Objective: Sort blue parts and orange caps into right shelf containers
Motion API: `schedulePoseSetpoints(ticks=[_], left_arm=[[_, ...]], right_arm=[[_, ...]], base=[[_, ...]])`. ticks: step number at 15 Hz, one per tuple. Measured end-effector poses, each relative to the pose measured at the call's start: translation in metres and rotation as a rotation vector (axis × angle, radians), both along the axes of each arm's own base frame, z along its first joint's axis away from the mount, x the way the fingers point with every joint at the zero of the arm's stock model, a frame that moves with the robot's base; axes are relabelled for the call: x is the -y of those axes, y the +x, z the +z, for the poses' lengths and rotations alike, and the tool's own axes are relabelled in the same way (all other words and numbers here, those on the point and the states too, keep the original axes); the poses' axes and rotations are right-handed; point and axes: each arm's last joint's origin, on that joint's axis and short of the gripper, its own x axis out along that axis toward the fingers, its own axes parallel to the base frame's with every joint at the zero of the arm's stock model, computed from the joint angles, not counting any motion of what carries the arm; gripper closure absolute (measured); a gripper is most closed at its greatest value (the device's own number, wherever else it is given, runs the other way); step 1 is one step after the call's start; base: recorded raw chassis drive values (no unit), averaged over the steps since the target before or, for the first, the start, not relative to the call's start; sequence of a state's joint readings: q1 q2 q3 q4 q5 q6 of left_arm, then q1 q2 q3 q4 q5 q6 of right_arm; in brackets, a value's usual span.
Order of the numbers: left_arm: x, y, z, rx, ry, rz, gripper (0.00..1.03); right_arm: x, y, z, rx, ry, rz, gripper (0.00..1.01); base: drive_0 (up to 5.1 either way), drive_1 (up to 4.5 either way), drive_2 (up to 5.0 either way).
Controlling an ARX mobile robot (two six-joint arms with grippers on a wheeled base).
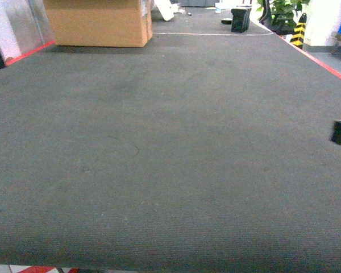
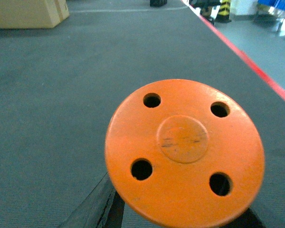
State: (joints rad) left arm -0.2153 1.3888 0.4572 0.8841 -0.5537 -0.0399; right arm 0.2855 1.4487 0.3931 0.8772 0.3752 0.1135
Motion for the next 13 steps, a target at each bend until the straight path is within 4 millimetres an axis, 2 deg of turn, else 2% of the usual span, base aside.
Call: schedulePoseSetpoints(ticks=[2,3,4,5,7,10,13], left_arm=[[-0.006,-0.044,0.019,0.052,0.051,0.068,0.61],[-0.007,-0.081,0.05,0.183,0.041,0.116,0.61],[-0.009,-0.101,0.066,0.246,0.014,0.135,0.61],[-0.011,-0.099,0.063,0.183,0.039,0.113,0.61],[-0.018,-0.102,0.055,0.072,0.065,-0.104,0.61],[-0.023,-0.114,0.032,0.036,0.042,-0.305,0.61],[-0.028,-0.121,0.012,0.02,0.028,-0.336,0.61]], right_arm=[[0.011,-0.034,0.032,0.095,0.0,-0.019,0.57],[0.02,-0.066,0.061,0.214,0.021,-0.056,0.57],[0.022,-0.092,0.084,0.338,0.064,-0.067,0.57],[0.022,-0.091,0.081,0.305,0.05,-0.058,0.57],[0.027,-0.092,0.073,0.18,-0.021,0.043,0.57],[0.038,-0.103,0.057,0.161,-0.034,0.088,0.57],[0.046,-0.111,0.04,0.154,-0.043,0.092,0.57]], base=[[0.0,0.0,0.0],[0.0,0.0,0.0],[0.0,0.0,0.0],[0.0,0.0,0.0],[0.0,0.0,0.0],[0.0,0.0,0.0],[0.0,0.0,0.0]])
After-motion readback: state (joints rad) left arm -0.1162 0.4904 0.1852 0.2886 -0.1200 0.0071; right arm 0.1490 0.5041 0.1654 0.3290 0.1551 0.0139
